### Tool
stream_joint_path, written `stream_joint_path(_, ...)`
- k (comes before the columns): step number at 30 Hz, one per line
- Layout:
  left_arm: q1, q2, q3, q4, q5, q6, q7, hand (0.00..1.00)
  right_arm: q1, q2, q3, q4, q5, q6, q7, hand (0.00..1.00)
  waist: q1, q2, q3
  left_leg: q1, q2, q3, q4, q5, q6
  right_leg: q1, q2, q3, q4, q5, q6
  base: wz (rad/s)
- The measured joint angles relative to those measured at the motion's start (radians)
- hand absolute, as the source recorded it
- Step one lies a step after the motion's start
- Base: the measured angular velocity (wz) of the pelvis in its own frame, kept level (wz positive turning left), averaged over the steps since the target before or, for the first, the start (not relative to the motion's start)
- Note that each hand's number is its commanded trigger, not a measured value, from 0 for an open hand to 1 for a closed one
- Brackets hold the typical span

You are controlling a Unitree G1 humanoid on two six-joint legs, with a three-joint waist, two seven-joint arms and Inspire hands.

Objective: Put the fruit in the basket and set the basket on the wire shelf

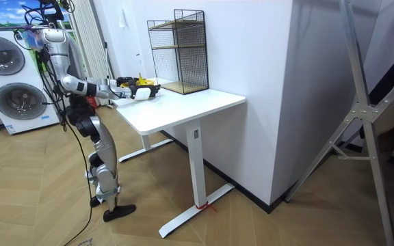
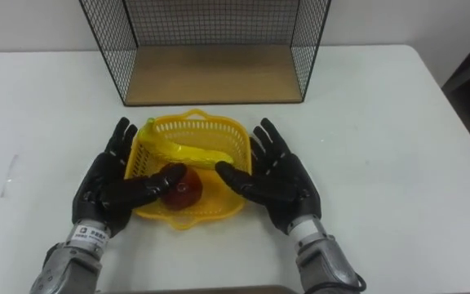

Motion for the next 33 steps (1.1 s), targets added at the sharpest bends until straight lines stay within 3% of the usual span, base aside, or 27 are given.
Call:
stream_joint_path(13,0.003,0.026,-0.022,0.0,0.0,0.023,-0.008,0.0,0.001,0.004,0.028,0.02,-0.004,0.0,0.0,0.0,0.002,-0.023,-0.0099,0.0,0.0,0.002,0.004,0.0,0.0,0.001,-0.001,0.002,0.009,0.0,0.0,0.0)
stream_joint_path(29,0.003,0.025,-0.059,0.0,0.035,0.018,-0.009,0.0,-0.023,0.002,0.085,0.008,-0.055,-0.014,-0.027,0.0,0.006,-0.026,-0.008,-0.003,-0.001,0.003,0.003,0.0,0.0,-0.008,-0.001,0.003,0.013,0.0,-0.001,0.0)
stream_joint_path(33,0.003,0.021,-0.059,0.0,0.036,0.014,-0.008,0.0,-0.027,0.003,0.102,0.008,-0.087,-0.035,-0.059,0.0,0.004,-0.023,-0.005,-0.005,-0.001,0.003,0.0,0.0,0.0,-0.008,0.0,0.003,0.014,0.0,-0.001,0.0)
